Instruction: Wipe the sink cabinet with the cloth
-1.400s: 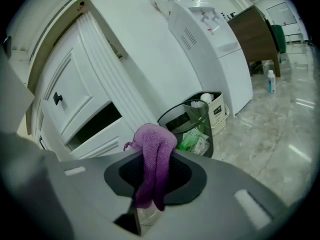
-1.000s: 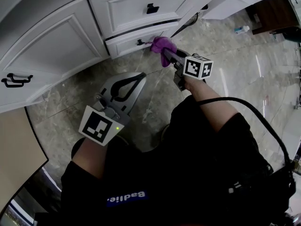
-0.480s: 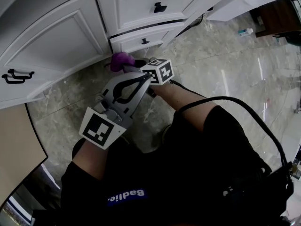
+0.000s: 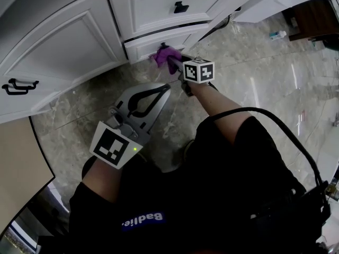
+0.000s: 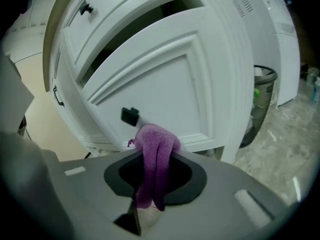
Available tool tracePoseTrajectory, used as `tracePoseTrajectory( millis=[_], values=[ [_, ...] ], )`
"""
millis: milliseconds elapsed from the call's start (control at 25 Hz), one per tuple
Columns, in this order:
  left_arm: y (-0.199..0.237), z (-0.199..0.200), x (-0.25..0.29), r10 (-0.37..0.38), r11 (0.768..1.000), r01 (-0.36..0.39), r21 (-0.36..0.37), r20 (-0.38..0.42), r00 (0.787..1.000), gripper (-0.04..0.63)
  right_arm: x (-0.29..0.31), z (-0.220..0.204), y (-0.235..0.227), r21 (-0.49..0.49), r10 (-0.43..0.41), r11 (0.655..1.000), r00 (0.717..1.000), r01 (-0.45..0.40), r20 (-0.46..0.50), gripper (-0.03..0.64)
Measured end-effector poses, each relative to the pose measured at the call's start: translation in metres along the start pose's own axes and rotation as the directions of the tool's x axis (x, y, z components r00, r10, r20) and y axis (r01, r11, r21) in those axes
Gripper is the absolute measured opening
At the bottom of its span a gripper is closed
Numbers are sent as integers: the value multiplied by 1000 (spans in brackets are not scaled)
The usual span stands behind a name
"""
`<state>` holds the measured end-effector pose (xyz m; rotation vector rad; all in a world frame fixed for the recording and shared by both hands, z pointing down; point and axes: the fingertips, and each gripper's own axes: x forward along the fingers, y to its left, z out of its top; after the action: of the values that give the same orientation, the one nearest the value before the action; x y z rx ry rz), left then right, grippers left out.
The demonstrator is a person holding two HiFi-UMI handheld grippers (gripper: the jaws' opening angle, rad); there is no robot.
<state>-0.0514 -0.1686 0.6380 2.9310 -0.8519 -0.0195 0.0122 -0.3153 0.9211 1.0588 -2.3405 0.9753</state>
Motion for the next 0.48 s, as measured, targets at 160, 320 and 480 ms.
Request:
tracePoseTrajectory(
  millis=[160,320,480],
  values=[
    [-2,-1,2,-11,1000,11,2,-1,1000,5,-27,19,-58,61,-112,992,992,109,63,75],
    [-4,-2,3,-15,1000,15,-4,-2,1000,5,-55,34,-101,79,-211,976,972,203,100,75],
    [-6,-5,5,-20,1000,20,-2,-10,1000,5,-83,43,-134,138,-287,953,947,268,145,75]
  ],
)
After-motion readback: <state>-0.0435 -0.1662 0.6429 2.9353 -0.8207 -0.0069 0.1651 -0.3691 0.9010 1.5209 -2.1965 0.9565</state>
